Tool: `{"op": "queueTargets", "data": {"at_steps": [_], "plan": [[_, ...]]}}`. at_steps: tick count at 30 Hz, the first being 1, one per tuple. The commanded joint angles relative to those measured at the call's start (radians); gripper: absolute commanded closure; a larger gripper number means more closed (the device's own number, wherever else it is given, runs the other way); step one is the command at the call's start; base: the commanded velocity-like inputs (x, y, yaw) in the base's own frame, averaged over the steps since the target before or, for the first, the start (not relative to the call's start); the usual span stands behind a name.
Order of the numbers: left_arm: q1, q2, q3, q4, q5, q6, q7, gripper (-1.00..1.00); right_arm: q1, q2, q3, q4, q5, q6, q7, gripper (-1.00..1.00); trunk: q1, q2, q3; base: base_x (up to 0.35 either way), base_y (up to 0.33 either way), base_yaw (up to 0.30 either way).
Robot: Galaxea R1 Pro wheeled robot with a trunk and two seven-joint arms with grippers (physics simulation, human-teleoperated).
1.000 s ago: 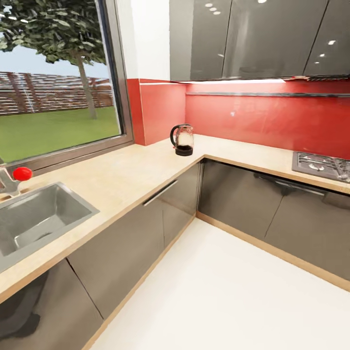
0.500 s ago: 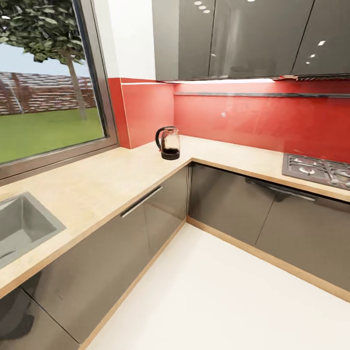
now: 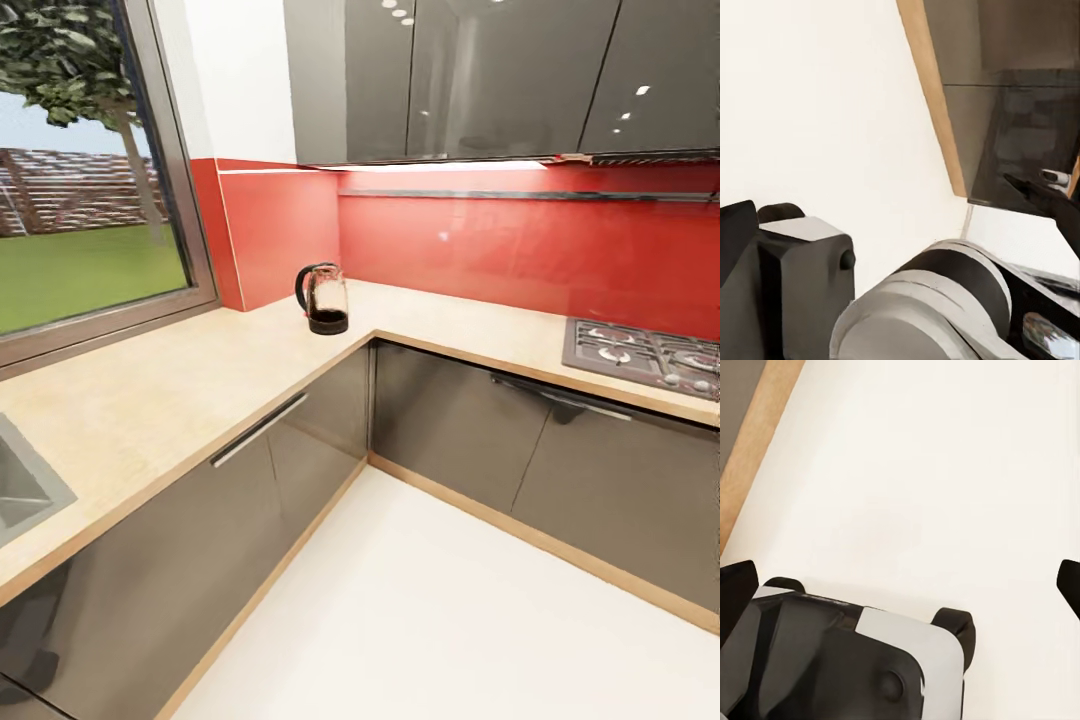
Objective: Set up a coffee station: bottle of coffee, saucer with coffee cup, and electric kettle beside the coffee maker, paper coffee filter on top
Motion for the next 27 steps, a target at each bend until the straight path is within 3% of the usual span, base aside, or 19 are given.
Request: {"op": "queueTargets", "data": {"at_steps": [1, 4, 11, 12, 13, 16, 17, 20, 21, 23, 24, 27], "plan": [[0.0, -0.022, -0.009, -0.027, 0.01, 0.012, -0.002, -1.0, -0.001, 0.0, 0.008, 0.001, -0.005, -0.009, 0.001, -1.0, 0.0, -0.001, -0.001, 0.006, -0.005, -0.044], [0.0, -0.043, -0.008, -0.109, 0.009, 0.016, 0.008, -1.0, -0.001, 0.0, 0.009, 0.001, -0.005, -0.009, 0.001, -1.0, 0.0, -0.001, -0.001, 0.004, -0.003, -0.029], [0.0, -0.063, -0.008, -0.505, 0.009, 0.041, 0.052, -1.0, -0.001, 0.0, 0.008, 0.001, -0.005, -0.01, 0.001, -1.0, 0.0, -0.001, -0.001, 0.001, -0.001, -0.008], [0.0, -0.064, -0.008, -0.555, 0.009, 0.062, 0.054, -1.0, -0.001, 0.0, 0.008, 0.001, -0.005, -0.01, 0.0, -1.0, 0.0, -0.001, -0.001, 0.0, 0.0, -0.002], [-0.001, -0.068, -0.008, -0.659, 0.009, 0.13, 0.061, -1.0, -0.001, 0.0, 0.008, 0.001, -0.005, -0.01, 0.0, -1.0, 0.0, -0.001, -0.001, 0.0, 0.0, -0.002], [-0.001, -0.083, -0.007, -0.826, 0.009, 0.251, 0.111, -1.0, 0.0, 0.0, 0.008, 0.001, -0.005, -0.01, -0.001, -1.0, 0.0, -0.001, -0.001, 0.0, 0.0, 0.0], [-0.001, -0.093, -0.001, -0.947, 0.009, 0.306, 0.185, -1.0, -0.001, 0.0, 0.007, 0.001, -0.005, -0.01, -0.002, -1.0, 0.0, -0.001, -0.001, 0.0, 0.0, 0.0], [-0.002, -0.108, 0.012, -1.125, 0.009, 0.357, 0.337, -1.0, -0.001, 0.0, 0.007, 0.001, -0.005, -0.011, -0.003, -1.0, 0.0, -0.001, -0.001, 0.0, 0.0, 0.0], [-0.004, -0.12, 0.018, -1.221, 0.009, 0.384, 0.444, -1.0, -0.001, 0.0, 0.007, 0.001, -0.005, -0.011, -0.004, -1.0, 0.0, -0.001, -0.001, 0.0, 0.0, 0.0], [-0.014, -0.131, 0.021, -1.289, 0.009, 0.418, 0.542, -1.0, -0.001, 0.0, 0.007, 0.001, -0.005, -0.012, -0.005, -1.0, 0.0, -0.001, -0.001, 0.0, 0.0, 0.0], [-0.126, -0.149, 0.066, -1.369, 0.009, 0.522, 0.716, -1.0, 0.0, 0.0, 0.007, 0.001, -0.005, -0.013, -0.008, -1.0, 0.0, -0.001, -0.001, 0.0, 0.0, 0.0], [-0.24, -0.153, 0.125, -1.391, 0.008, 0.566, 0.777, -1.0, -0.001, 0.0, 0.007, 0.001, -0.005, -0.014, -0.009, -1.0, 0.0, -0.001, -0.001, 0.0, 0.0, 0.0]]}}
